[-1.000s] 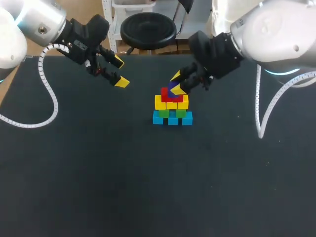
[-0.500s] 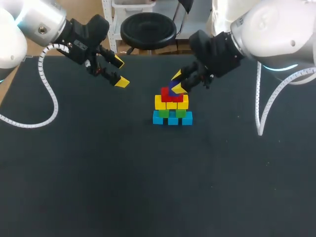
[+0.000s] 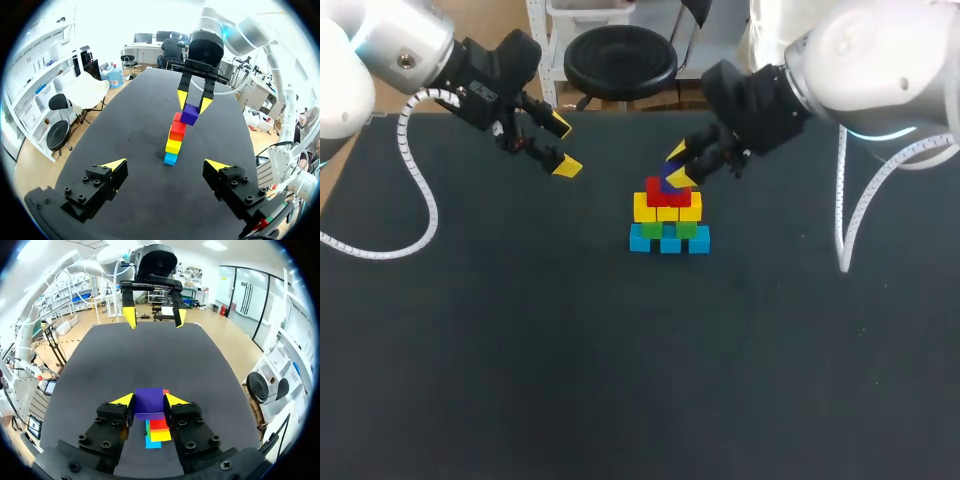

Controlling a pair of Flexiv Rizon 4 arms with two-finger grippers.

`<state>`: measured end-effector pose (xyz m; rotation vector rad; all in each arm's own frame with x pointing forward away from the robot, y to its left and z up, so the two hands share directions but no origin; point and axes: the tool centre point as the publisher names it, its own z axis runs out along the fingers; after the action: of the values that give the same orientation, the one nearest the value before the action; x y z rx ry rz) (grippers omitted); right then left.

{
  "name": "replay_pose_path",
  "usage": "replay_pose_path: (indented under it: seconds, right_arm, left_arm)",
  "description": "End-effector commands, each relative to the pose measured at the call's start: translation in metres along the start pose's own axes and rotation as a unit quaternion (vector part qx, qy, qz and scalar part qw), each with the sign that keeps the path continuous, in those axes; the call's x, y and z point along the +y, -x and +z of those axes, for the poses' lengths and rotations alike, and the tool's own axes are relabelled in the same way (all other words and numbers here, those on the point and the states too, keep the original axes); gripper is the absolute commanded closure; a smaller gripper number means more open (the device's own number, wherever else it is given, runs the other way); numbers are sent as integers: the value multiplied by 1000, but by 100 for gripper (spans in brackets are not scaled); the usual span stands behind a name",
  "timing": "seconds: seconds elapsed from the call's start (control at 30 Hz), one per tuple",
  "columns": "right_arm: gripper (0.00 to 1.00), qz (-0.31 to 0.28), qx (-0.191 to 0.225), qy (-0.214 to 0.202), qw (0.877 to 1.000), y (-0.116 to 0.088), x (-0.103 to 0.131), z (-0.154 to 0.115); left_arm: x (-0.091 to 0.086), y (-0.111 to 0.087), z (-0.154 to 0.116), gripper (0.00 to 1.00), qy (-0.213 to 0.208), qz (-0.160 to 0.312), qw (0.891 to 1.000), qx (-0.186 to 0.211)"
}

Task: Place the blue cubes, place green cubes on the blue cubes, place the yellow cubes on the green cubes, then place the red cubes on the yellow cubes, and place purple cube on the red cubes.

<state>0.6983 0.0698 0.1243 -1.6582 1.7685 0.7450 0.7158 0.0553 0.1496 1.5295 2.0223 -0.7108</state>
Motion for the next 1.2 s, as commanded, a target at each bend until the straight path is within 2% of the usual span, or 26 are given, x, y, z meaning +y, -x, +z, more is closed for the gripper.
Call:
replay_pose_path:
  seconds: [0.03,1.1,1.13,1.17,1.2]
  right_arm:
    - [100,-2,-2,1,1000,0,-4,0]
    - [100,5,0,5,1000,-2,-10,5]
    - [94,6,1,6,1000,-2,-10,5]
    - [63,6,2,7,1000,-1,-10,5]
    - [40,7,2,7,1000,-1,-10,5]
  left_arm:
    - [0,-1,0,0,0,2,1000,-3]
    - [0,-1,0,0,0,2,1000,-3]
    - [0,-1,0,0,0,2,1000,-3]
    - [0,-1,0,0,0,2,1000,-3]
    - [0,-1,0,0,0,2,1000,-3]
